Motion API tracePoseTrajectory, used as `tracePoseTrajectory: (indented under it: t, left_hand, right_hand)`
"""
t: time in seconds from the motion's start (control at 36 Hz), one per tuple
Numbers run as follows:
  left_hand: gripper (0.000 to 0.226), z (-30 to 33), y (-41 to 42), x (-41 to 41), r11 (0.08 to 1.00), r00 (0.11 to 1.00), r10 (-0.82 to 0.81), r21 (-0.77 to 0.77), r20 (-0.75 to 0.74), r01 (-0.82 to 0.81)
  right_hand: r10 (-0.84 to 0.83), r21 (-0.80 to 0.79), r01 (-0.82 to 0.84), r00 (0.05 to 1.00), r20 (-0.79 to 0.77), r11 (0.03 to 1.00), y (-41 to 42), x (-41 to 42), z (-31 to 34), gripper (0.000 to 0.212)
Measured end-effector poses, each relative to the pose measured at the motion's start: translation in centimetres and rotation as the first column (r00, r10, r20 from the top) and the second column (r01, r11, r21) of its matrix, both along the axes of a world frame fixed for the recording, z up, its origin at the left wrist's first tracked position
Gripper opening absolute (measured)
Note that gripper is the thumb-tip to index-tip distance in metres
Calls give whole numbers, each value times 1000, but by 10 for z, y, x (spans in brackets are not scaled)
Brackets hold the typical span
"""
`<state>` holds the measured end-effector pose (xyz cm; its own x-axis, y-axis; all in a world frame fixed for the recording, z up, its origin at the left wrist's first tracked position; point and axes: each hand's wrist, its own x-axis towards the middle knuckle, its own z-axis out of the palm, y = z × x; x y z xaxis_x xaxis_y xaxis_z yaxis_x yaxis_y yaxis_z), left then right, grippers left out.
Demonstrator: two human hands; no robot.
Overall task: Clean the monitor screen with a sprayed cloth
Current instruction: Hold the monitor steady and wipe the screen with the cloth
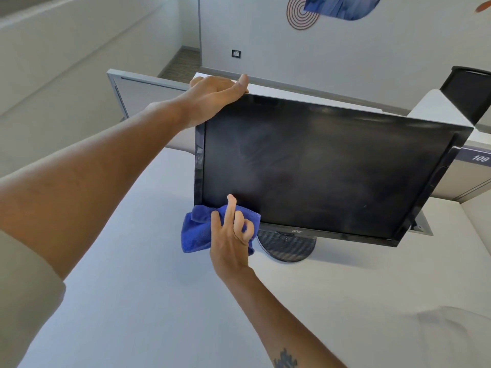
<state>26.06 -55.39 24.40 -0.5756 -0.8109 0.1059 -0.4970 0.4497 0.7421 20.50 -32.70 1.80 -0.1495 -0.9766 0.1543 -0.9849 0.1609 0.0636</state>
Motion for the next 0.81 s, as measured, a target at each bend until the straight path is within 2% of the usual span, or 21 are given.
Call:
tracePoseTrajectory:
  t: [0.14,0.19,0.28,0.36,0.42,0.47,0.53,0.61,0.81]
  left_hand:
    - [81,0,1,0,1000,1000,8,-9,-12,-8]
    - [79,0,2,-1,1000,1000,8,-5,-15,-9]
    - [76,-1,1,-1,1000,1000,8,-11,-9,-9]
    - [88,-2,0,-2,1000,1000,-4,-24,-4,4]
    - [82,-3,-1,-1,1000,1000,-8,-24,-5,8]
    - [74,-3,-3,0,1000,1000,-19,-24,-8,19]
    - [73,-4,-4,2,1000,1000,-24,-21,-11,24]
    - [74,-5,-5,5,999,999,-32,-27,-7,32]
    - [77,-6,-5,3,999,1000,-27,-26,-16,26]
  right_hand:
    - [172,-41,-176,981,-86,984,-7,5,-10,39]
    - [227,-42,-232,969,-101,972,-9,0,-9,46]
    - [222,-40,-227,969,-106,973,-10,-8,0,57]
    - [270,-18,-277,948,-169,961,-12,-15,3,49]
    - [303,30,-302,942,-145,953,-14,-18,3,55]
    - [293,59,-288,949,-118,956,-12,-21,3,62]
    - [254,46,-251,961,-106,967,-9,-24,3,59]
    - [170,7,-170,982,-78,985,1,-37,1,55]
    - [24,-47,-23,999,21,999,25,-72,-15,62]
